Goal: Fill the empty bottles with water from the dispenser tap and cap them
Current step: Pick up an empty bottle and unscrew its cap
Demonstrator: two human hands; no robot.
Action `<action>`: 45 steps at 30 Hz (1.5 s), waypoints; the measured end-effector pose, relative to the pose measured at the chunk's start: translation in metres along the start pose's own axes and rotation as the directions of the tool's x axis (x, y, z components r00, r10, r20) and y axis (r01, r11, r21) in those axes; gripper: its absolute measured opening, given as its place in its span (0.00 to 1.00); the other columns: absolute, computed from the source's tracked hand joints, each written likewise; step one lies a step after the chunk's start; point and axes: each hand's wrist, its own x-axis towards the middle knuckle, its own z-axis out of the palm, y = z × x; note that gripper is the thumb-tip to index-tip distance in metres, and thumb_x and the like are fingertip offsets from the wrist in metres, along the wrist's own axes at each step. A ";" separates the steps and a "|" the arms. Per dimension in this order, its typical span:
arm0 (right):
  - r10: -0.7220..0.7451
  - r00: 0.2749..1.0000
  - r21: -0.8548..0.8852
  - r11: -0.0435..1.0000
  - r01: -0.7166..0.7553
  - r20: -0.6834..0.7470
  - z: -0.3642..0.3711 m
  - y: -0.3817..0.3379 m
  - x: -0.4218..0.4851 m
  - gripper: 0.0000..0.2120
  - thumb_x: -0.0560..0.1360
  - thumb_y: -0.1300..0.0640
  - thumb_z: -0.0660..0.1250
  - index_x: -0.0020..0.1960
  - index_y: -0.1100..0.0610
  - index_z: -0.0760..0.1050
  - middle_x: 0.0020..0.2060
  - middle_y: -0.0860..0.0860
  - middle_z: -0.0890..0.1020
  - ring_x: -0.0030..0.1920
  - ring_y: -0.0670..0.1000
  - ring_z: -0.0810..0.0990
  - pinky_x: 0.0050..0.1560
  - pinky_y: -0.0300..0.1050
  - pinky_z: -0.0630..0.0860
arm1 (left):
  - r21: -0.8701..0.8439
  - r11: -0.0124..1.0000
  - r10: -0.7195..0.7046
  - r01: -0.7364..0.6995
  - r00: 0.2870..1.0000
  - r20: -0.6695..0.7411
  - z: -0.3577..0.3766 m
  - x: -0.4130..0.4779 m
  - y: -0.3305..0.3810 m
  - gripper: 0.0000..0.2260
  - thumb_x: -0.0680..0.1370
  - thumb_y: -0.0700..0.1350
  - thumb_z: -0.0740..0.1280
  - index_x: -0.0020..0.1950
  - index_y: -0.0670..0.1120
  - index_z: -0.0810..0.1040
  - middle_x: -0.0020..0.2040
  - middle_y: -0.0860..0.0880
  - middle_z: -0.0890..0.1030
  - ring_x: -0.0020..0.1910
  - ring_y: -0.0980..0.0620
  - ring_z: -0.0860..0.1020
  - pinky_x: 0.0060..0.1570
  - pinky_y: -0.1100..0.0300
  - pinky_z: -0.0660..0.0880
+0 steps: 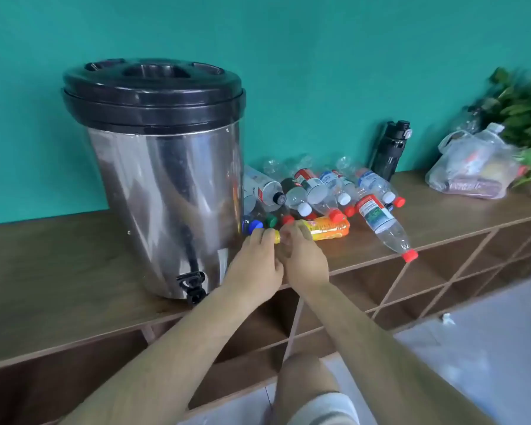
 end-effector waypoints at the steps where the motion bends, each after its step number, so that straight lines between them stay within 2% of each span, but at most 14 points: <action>1: -0.035 0.999 -0.071 0.997 0.035 0.003 0.001 0.000 0.003 0.21 0.77 0.58 0.71 0.68 0.51 0.73 0.71 0.49 0.72 0.63 0.55 0.79 0.53 0.54 0.80 | 0.002 1.000 -0.011 0.011 1.000 0.011 0.002 0.006 -0.003 0.25 0.81 0.42 0.63 0.78 0.44 0.62 0.73 0.45 0.68 0.71 0.46 0.70 0.67 0.53 0.72; 3: -0.154 0.988 -0.280 0.948 0.150 0.010 0.002 0.001 0.011 0.27 0.75 0.61 0.73 0.72 0.52 0.72 0.71 0.49 0.73 0.71 0.56 0.71 0.65 0.54 0.76 | -0.007 1.000 -0.030 0.030 1.000 0.006 0.004 0.014 -0.006 0.26 0.81 0.41 0.63 0.78 0.43 0.62 0.74 0.44 0.67 0.72 0.45 0.69 0.68 0.52 0.71; 6: -0.236 0.948 -0.548 0.775 0.315 0.213 -0.002 -0.004 0.028 0.32 0.75 0.58 0.74 0.76 0.53 0.68 0.72 0.50 0.72 0.72 0.57 0.66 0.75 0.51 0.65 | -0.003 0.998 -0.069 0.069 0.996 0.058 0.010 0.015 -0.007 0.25 0.80 0.40 0.63 0.77 0.41 0.62 0.73 0.43 0.67 0.71 0.43 0.69 0.67 0.51 0.70; 15: -0.260 0.890 -0.747 0.485 0.456 0.375 -0.007 -0.014 0.036 0.23 0.76 0.54 0.74 0.69 0.55 0.75 0.67 0.55 0.74 0.68 0.57 0.70 0.68 0.50 0.69 | -0.046 0.993 -0.104 0.107 0.992 0.065 0.012 -0.017 -0.003 0.22 0.80 0.39 0.63 0.73 0.40 0.66 0.70 0.43 0.68 0.68 0.42 0.71 0.67 0.48 0.70; 19: -0.405 0.888 -0.711 0.556 0.430 0.219 -0.031 -0.017 0.017 0.17 0.77 0.60 0.71 0.66 0.59 0.77 0.63 0.57 0.77 0.66 0.59 0.74 0.67 0.51 0.72 | -0.055 0.993 -0.098 0.102 0.993 0.060 0.010 -0.036 -0.001 0.21 0.81 0.41 0.63 0.74 0.41 0.66 0.69 0.45 0.69 0.67 0.45 0.72 0.65 0.50 0.72; 23: -0.440 0.897 -0.449 0.810 0.377 -0.040 -0.066 -0.020 -0.024 0.14 0.76 0.60 0.73 0.60 0.63 0.80 0.57 0.61 0.79 0.59 0.65 0.78 0.61 0.58 0.74 | -0.131 0.988 -0.086 0.087 0.996 0.007 0.007 -0.063 0.004 0.23 0.82 0.45 0.65 0.75 0.42 0.67 0.70 0.47 0.70 0.68 0.48 0.73 0.66 0.54 0.72; 26: -0.394 0.891 -0.241 0.909 0.342 -0.224 -0.087 -0.024 -0.059 0.14 0.73 0.58 0.77 0.56 0.62 0.82 0.52 0.60 0.81 0.51 0.65 0.81 0.54 0.57 0.77 | -0.217 0.973 -0.093 0.082 0.995 -0.038 0.013 -0.095 0.012 0.24 0.81 0.49 0.68 0.75 0.44 0.68 0.69 0.49 0.71 0.66 0.52 0.74 0.64 0.60 0.71; 31: -0.230 0.916 -0.046 0.973 0.228 -0.328 -0.107 -0.013 -0.090 0.15 0.74 0.50 0.77 0.56 0.59 0.82 0.51 0.56 0.83 0.53 0.59 0.79 0.57 0.55 0.76 | -0.352 0.925 -0.153 0.143 0.988 0.000 0.037 -0.140 0.017 0.29 0.79 0.52 0.71 0.76 0.48 0.66 0.73 0.51 0.69 0.67 0.54 0.74 0.61 0.62 0.70; 33: -0.005 0.957 0.135 0.990 0.046 -0.290 -0.116 0.008 -0.084 0.15 0.74 0.46 0.76 0.54 0.56 0.82 0.48 0.53 0.84 0.53 0.57 0.80 0.57 0.54 0.77 | -0.409 0.895 -0.175 0.177 0.984 0.044 0.046 -0.138 0.025 0.35 0.77 0.54 0.74 0.79 0.49 0.62 0.77 0.50 0.66 0.71 0.52 0.70 0.67 0.57 0.71; 35: 0.190 0.976 0.372 0.918 -0.139 -0.104 -0.122 0.025 -0.075 0.13 0.76 0.45 0.75 0.51 0.53 0.81 0.45 0.50 0.84 0.50 0.54 0.83 0.52 0.50 0.79 | -0.352 0.918 -0.182 0.184 0.982 0.039 0.055 -0.114 0.040 0.45 0.72 0.59 0.77 0.82 0.52 0.56 0.79 0.51 0.61 0.77 0.50 0.63 0.73 0.50 0.66; 38: 0.210 0.977 0.502 0.848 -0.172 -0.020 -0.113 0.042 -0.065 0.16 0.78 0.43 0.73 0.52 0.56 0.81 0.45 0.52 0.84 0.49 0.51 0.81 0.49 0.45 0.75 | -0.369 0.891 -0.243 0.264 0.965 0.103 0.069 -0.062 0.062 0.41 0.69 0.60 0.79 0.77 0.52 0.64 0.72 0.53 0.72 0.74 0.49 0.69 0.67 0.51 0.69; 40: 0.287 0.953 0.427 0.878 -0.218 -0.103 -0.097 0.063 -0.052 0.23 0.81 0.37 0.66 0.65 0.53 0.78 0.63 0.57 0.80 0.66 0.56 0.74 0.66 0.50 0.68 | -0.484 0.801 -0.288 0.353 0.935 0.205 0.081 -0.035 0.072 0.26 0.72 0.56 0.78 0.63 0.51 0.71 0.57 0.53 0.80 0.58 0.50 0.79 0.55 0.55 0.74; 42: 0.400 0.915 0.336 0.870 -0.362 -0.048 -0.084 0.087 -0.038 0.28 0.82 0.34 0.59 0.80 0.42 0.63 0.79 0.56 0.63 0.78 0.61 0.59 0.76 0.58 0.58 | -0.541 0.750 -0.332 0.381 0.924 0.191 0.091 -0.018 0.077 0.19 0.73 0.55 0.76 0.56 0.50 0.71 0.50 0.52 0.80 0.46 0.55 0.79 0.47 0.55 0.75; 45: 0.355 0.932 0.107 0.926 -0.362 0.076 -0.066 0.113 -0.019 0.34 0.82 0.43 0.63 0.82 0.36 0.50 0.80 0.53 0.58 0.76 0.65 0.64 0.70 0.62 0.71 | -0.516 0.778 -0.343 0.359 0.930 0.129 0.094 0.005 0.080 0.20 0.72 0.58 0.75 0.55 0.50 0.71 0.48 0.52 0.80 0.45 0.53 0.80 0.46 0.54 0.76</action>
